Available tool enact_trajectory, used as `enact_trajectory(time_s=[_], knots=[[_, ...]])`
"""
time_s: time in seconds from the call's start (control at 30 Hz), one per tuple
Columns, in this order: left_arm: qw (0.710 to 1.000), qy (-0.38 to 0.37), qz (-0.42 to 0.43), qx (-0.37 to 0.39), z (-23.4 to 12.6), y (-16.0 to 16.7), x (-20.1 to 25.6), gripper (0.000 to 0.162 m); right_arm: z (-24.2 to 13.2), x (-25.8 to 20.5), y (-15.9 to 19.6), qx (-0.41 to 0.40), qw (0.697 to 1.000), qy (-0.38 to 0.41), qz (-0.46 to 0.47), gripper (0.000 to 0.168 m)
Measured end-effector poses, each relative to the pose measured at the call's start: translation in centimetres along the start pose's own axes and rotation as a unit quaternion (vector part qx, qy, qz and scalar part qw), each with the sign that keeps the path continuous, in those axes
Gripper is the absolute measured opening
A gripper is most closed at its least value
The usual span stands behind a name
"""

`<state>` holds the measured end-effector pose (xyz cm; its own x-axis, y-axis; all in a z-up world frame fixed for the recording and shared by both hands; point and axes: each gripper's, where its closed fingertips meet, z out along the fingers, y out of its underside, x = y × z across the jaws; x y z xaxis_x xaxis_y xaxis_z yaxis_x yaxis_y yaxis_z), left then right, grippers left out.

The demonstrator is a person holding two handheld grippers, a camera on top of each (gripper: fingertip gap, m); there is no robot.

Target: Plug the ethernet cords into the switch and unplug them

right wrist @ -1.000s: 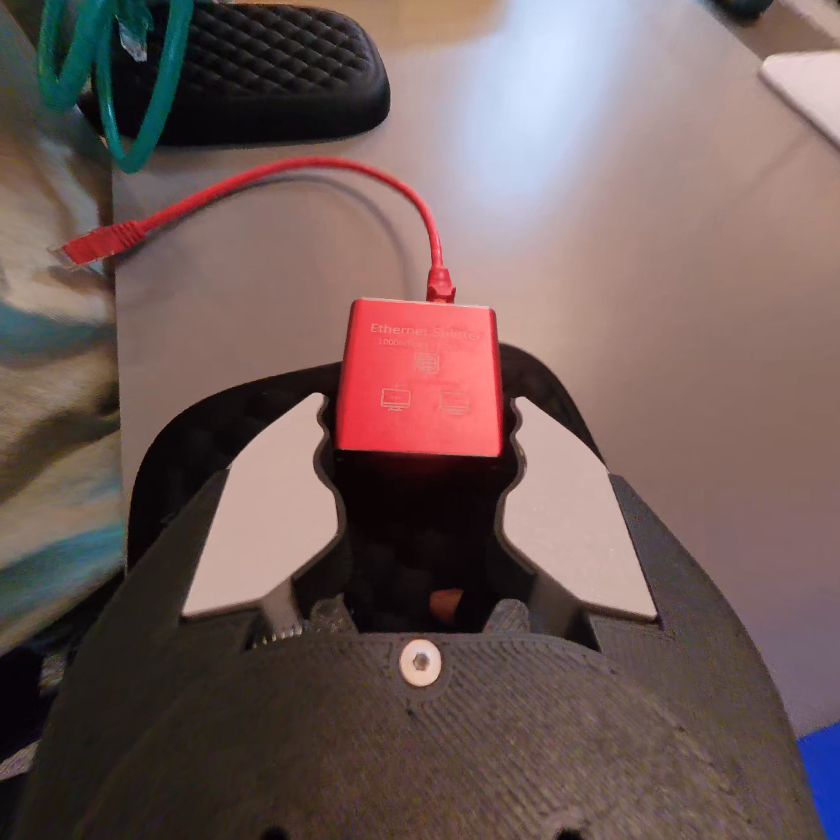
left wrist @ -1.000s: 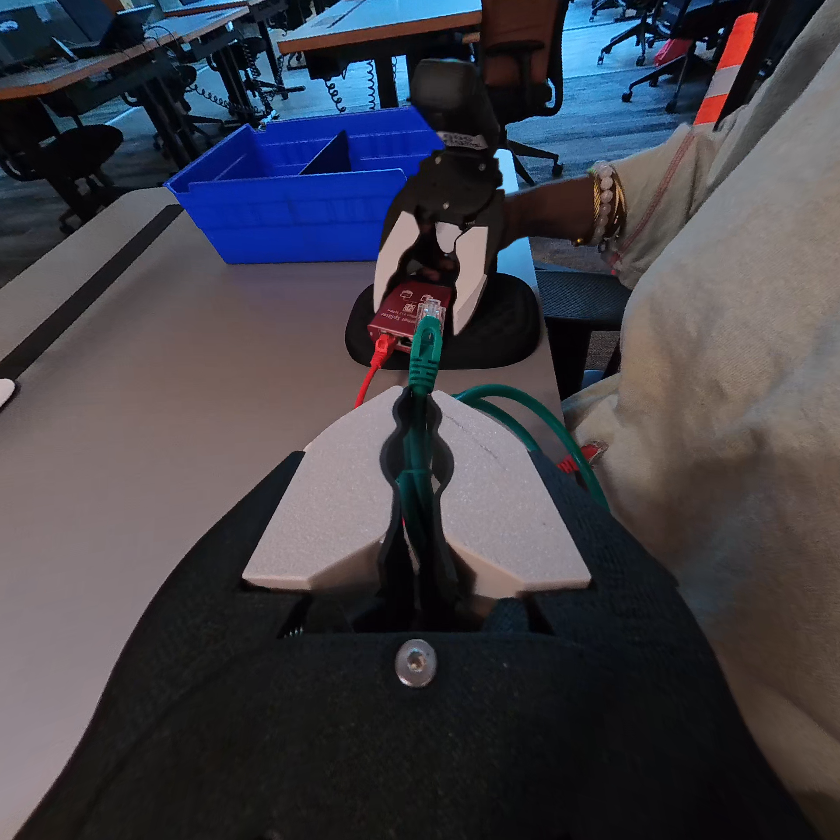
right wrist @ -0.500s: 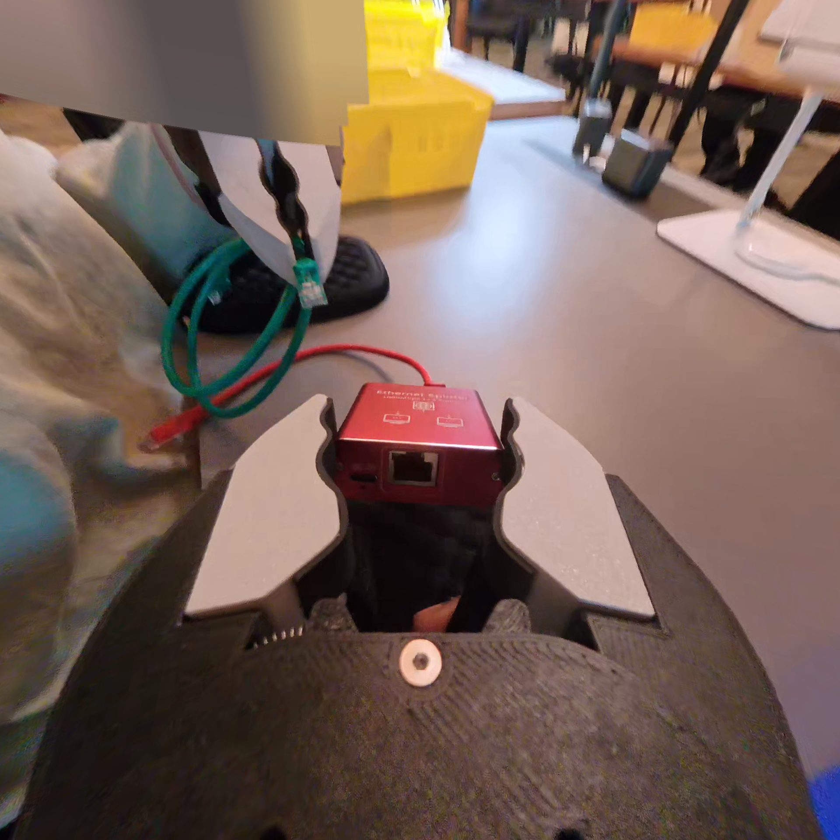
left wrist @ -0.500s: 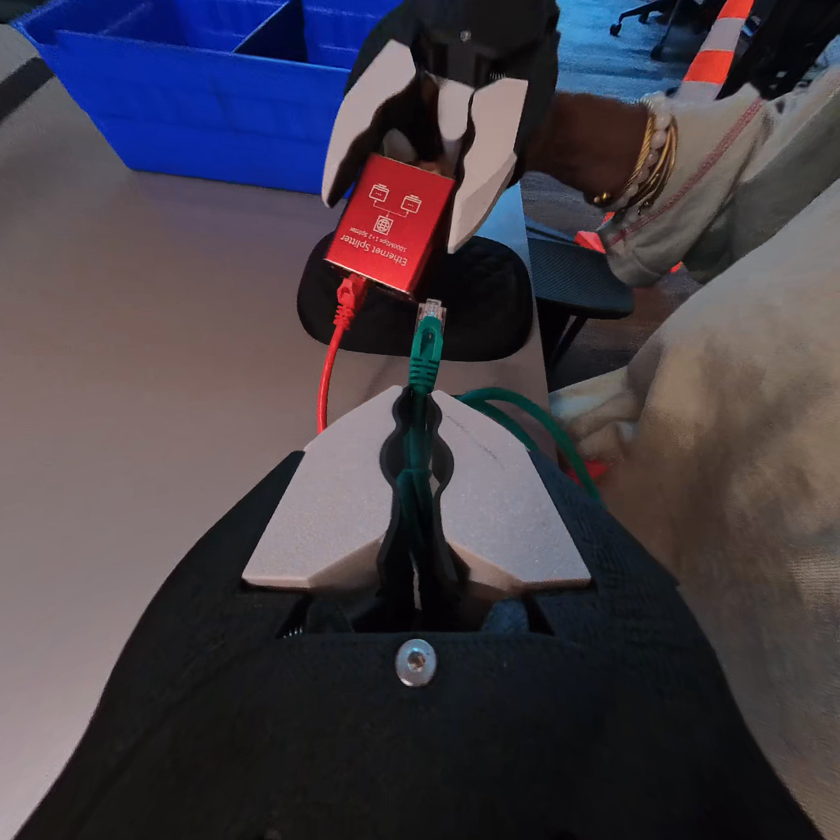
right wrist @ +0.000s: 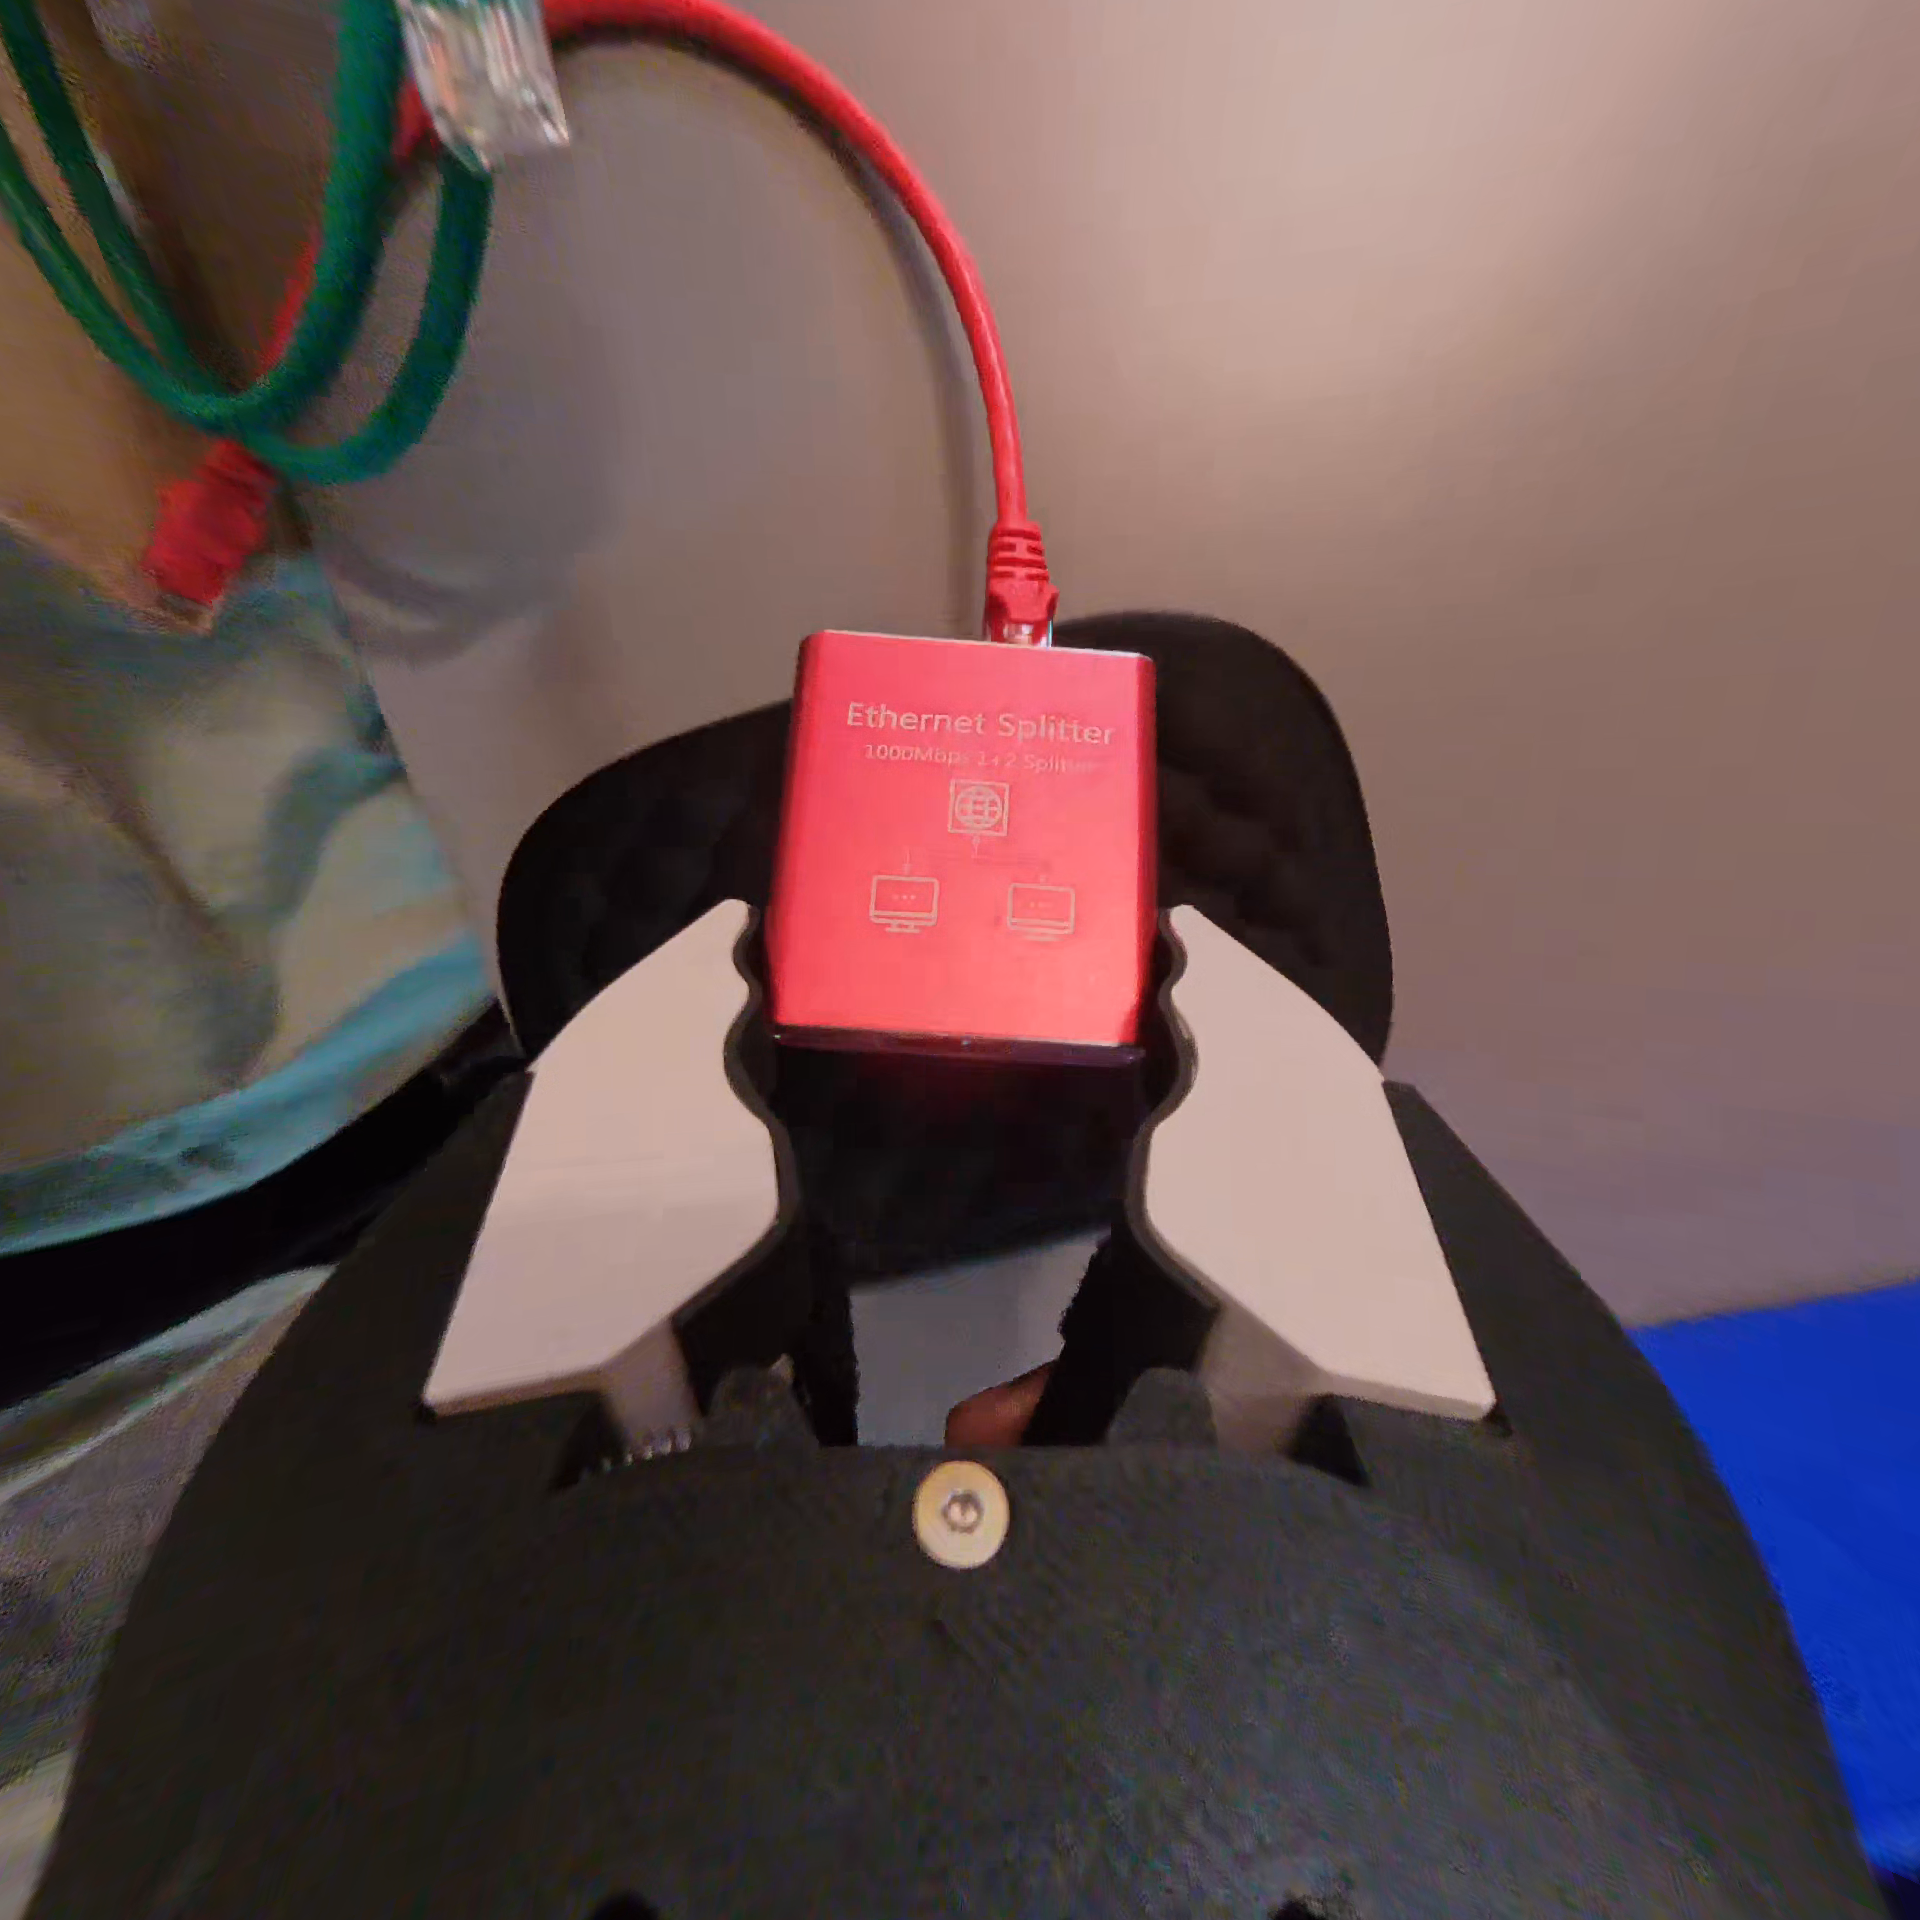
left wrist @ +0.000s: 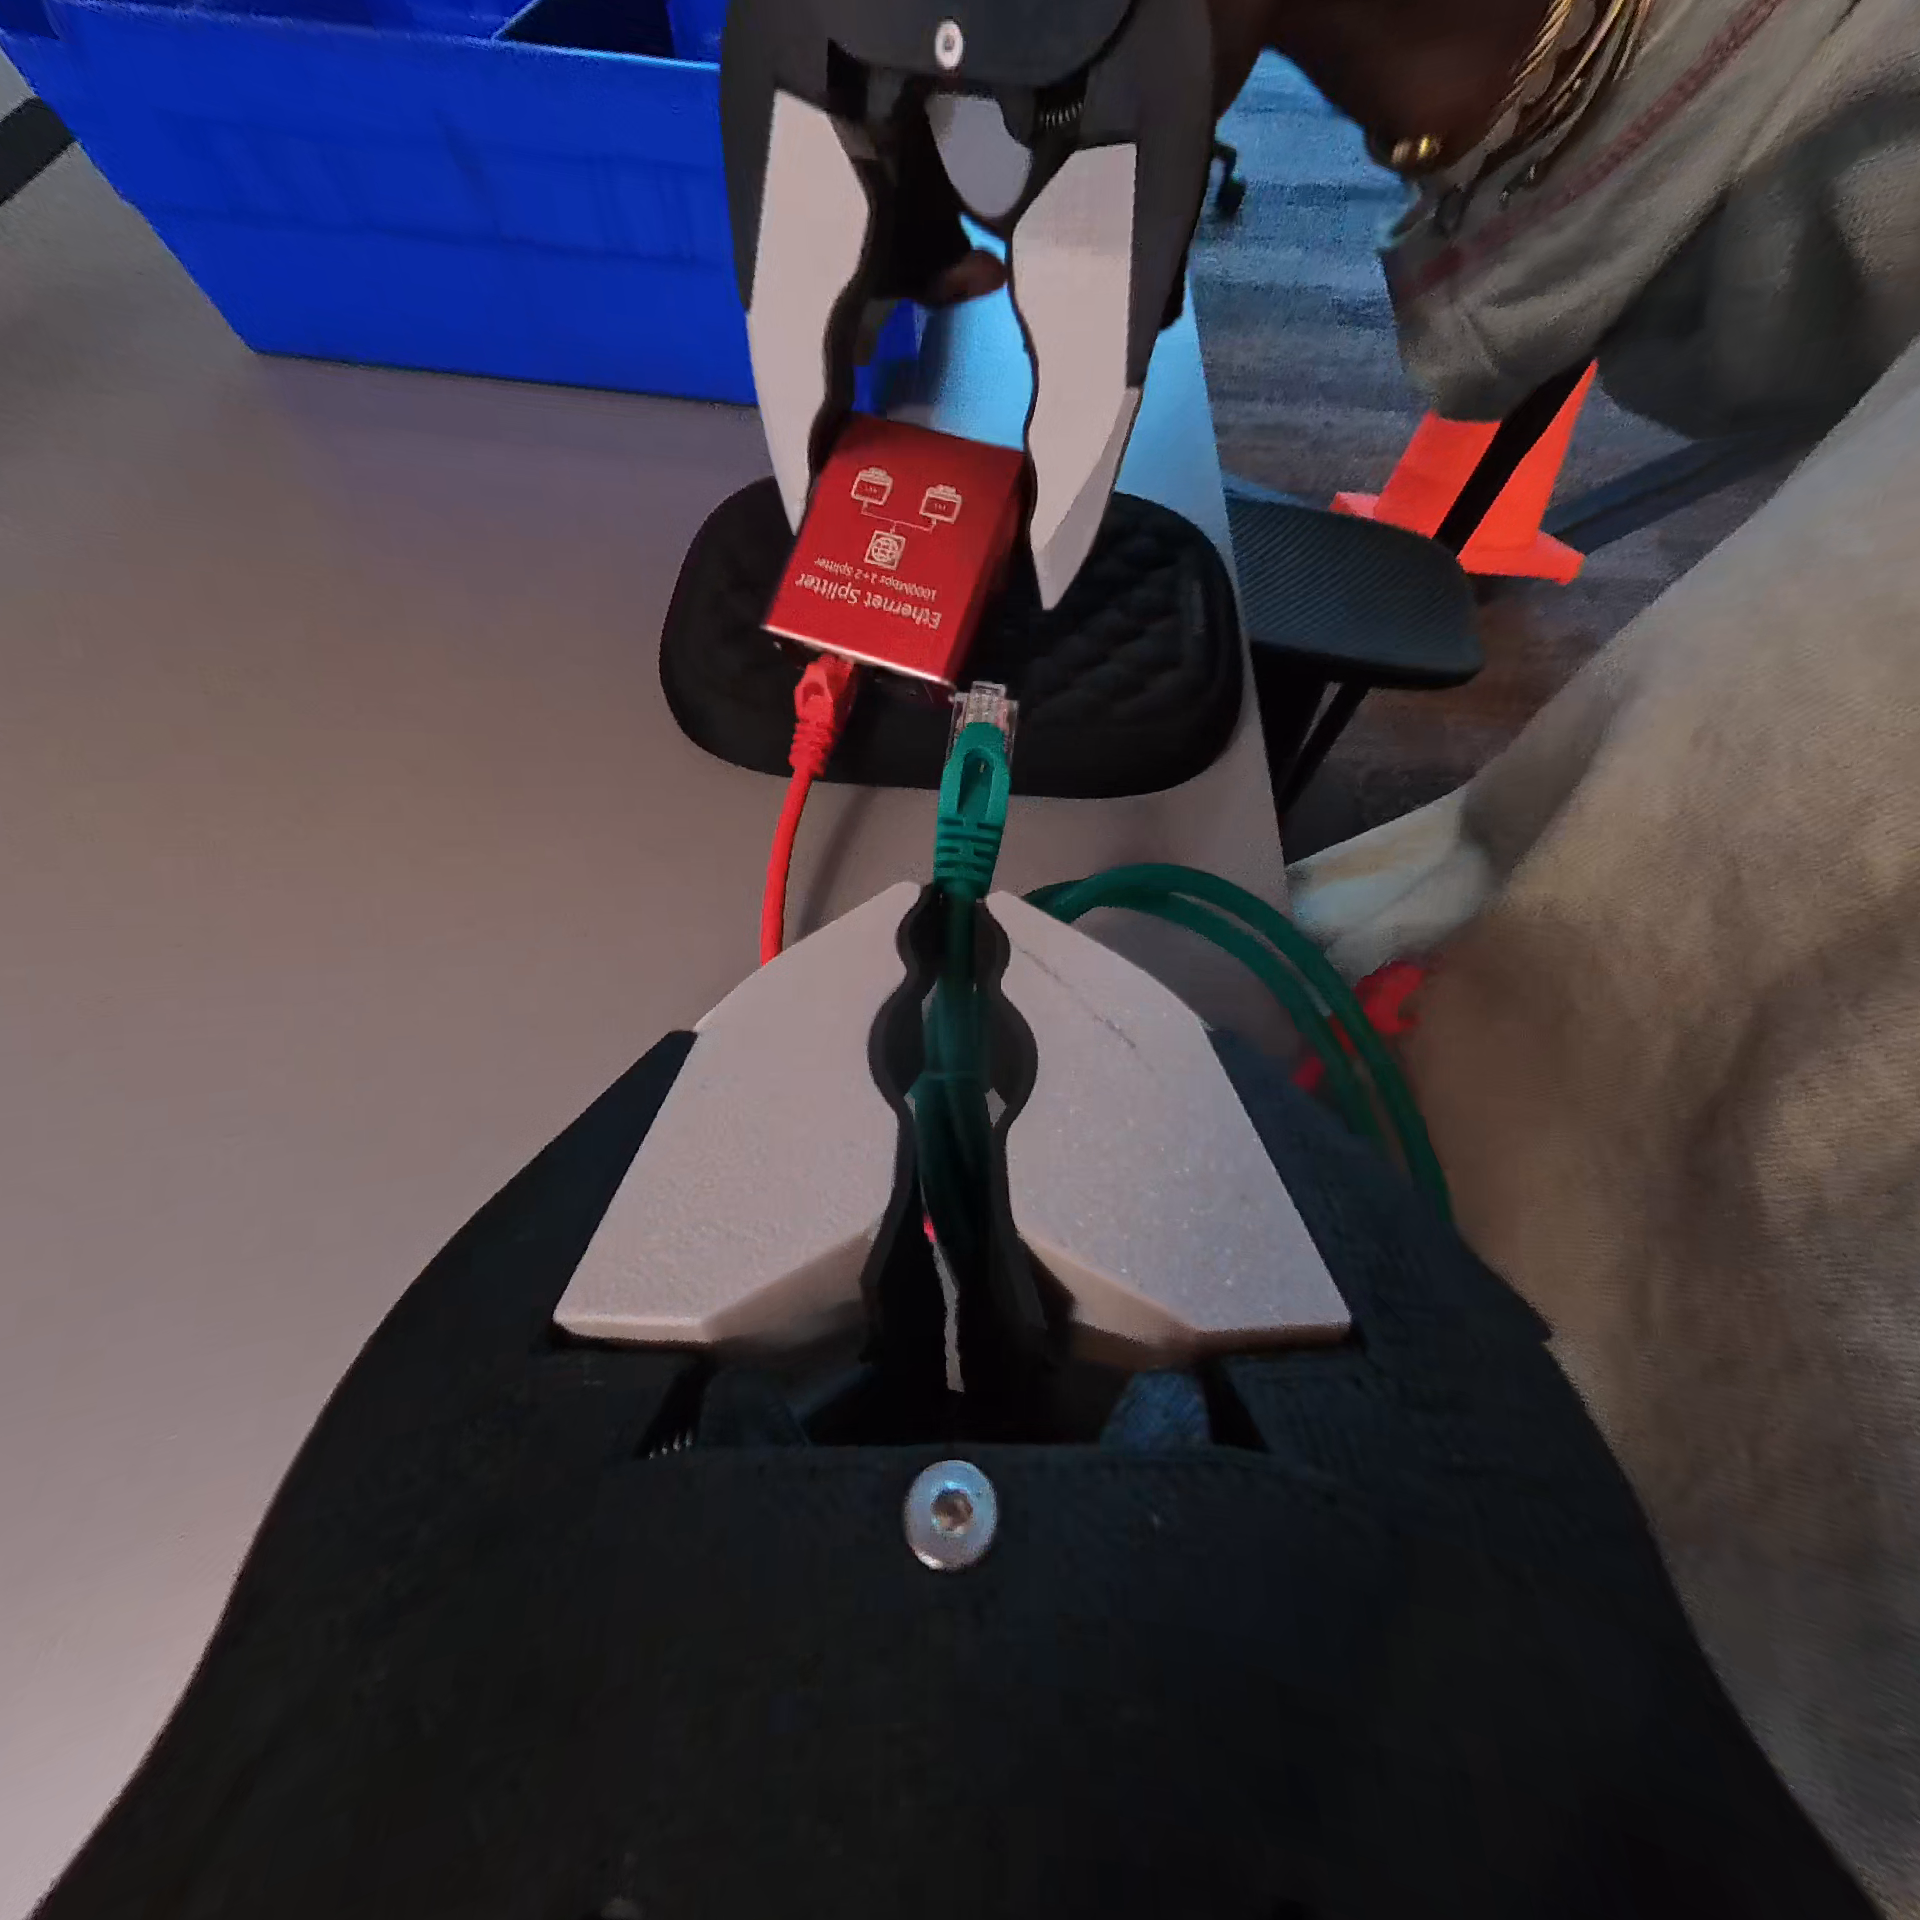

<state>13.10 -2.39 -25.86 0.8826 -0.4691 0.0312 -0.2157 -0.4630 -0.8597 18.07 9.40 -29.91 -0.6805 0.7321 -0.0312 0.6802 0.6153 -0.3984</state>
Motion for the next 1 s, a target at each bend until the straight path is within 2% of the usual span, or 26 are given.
enact_trajectory(time_s=[0.13,0.23,0.33,0.43,0.57,0.77,1.0], knots=[[1.0,0.002,-0.012,0.0,0.1,0.2,-0.4,0.006,1.4,-0.1,-0.6,0.11,0.994,0.004,-0.002,0.071],[1.0,-0.013,-0.012,-0.025,0.4,1.0,-1.1,0.006,0.8,-0.3,-2.0,0.215,0.977,0.004,0.012,0.07],[0.999,-0.008,-0.011,-0.031,0.6,0.9,-1.1,0.006,0.2,-0.4,-2.7,0.267,0.964,0.016,0.006,0.07],[0.998,0.006,-0.019,-0.058,1.4,1.2,-1.2,0.006,0.2,-0.9,-2.7,0.28,0.96,0.003,-0.004,0.07],[0.995,0.008,0.017,-0.103,2.9,1.7,-1.2,0.006,-0.1,-1.3,-2.8,0.307,0.951,-0.009,-0.027,0.07],[0.996,0.039,0.021,-0.084,3.6,0.9,-0.8,0.006,-0.5,-1.8,-3.6,0.314,0.948,-0.016,-0.057,0.07],[0.997,0.041,0.017,-0.057,3.7,0.6,-0.9,0.006,-0.7,-1.7,-3.7,0.324,0.943,-0.014,-0.079,0.07]])
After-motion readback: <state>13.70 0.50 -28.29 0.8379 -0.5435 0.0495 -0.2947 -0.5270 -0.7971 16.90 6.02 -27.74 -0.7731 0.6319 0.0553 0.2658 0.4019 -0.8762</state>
